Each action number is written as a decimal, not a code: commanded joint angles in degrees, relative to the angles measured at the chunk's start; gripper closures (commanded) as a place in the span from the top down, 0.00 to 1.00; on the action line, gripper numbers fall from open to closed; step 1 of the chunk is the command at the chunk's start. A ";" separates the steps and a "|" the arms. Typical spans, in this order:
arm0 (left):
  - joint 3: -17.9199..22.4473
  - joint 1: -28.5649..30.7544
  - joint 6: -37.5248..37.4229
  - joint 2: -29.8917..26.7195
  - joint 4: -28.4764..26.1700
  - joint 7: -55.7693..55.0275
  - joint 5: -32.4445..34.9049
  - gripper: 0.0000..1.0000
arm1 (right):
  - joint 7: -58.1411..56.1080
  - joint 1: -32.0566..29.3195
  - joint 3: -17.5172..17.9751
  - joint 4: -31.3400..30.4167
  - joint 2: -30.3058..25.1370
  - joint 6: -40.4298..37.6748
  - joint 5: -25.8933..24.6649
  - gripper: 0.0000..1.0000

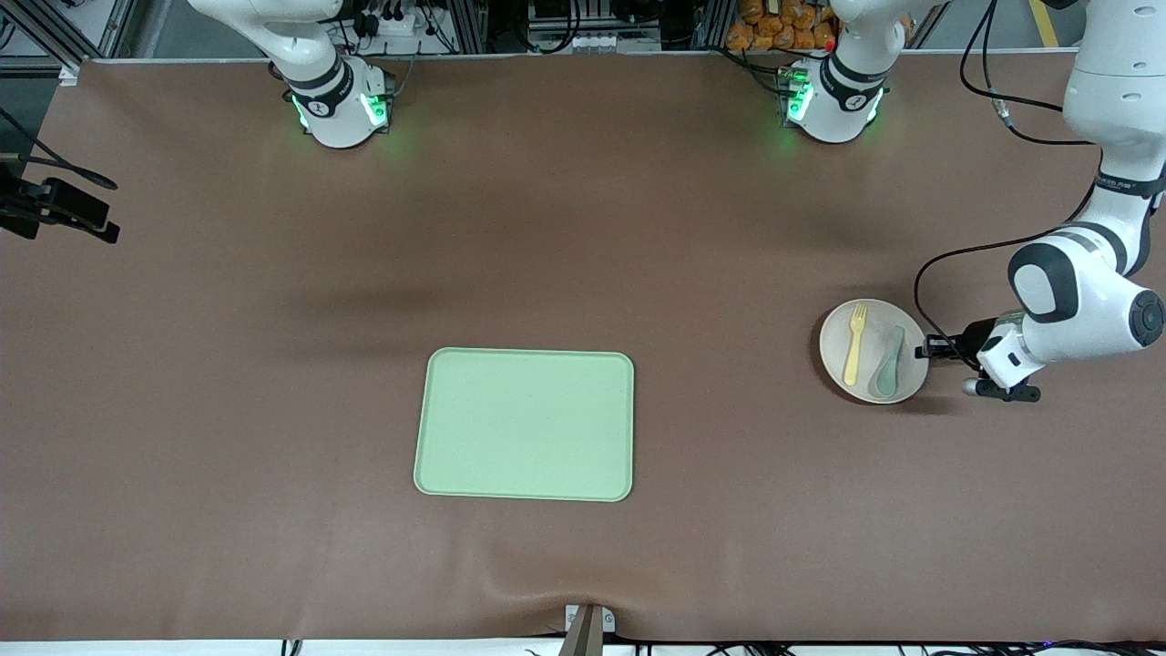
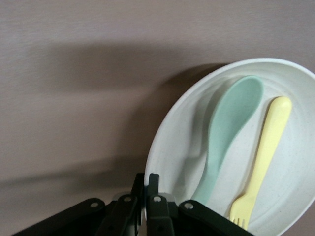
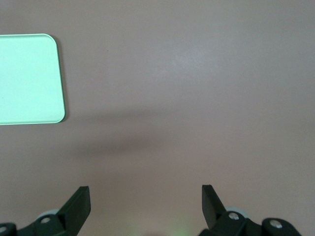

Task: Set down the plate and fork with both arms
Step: 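Carry the plate with the left gripper over the green tray, then lower the plate onto the tray and open the left gripper, then withdraw the left gripper from the plate toward its side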

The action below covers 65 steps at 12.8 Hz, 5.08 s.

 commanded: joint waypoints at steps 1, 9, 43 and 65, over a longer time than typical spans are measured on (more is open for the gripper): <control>-4.19 0.46 -2.97 0.43 1.32 0.82 -1.20 0.00 | -1.15 -1.63 0.77 1.07 0.52 -0.73 1.14 1.00; -13.34 -10.14 -11.15 2.61 18.26 -10.11 -7.61 0.00 | -1.15 -1.63 0.77 1.07 0.52 -0.82 1.14 1.00; -4.73 -42.69 10.73 26.79 41.14 -56.21 -7.18 1.00 | -1.15 -1.89 0.77 0.98 0.52 -0.90 1.14 1.00; -6.23 -15.46 -37.26 -25.22 24.64 -38.38 11.99 1.00 | -1.15 -1.63 0.86 1.07 0.52 -0.90 1.23 1.00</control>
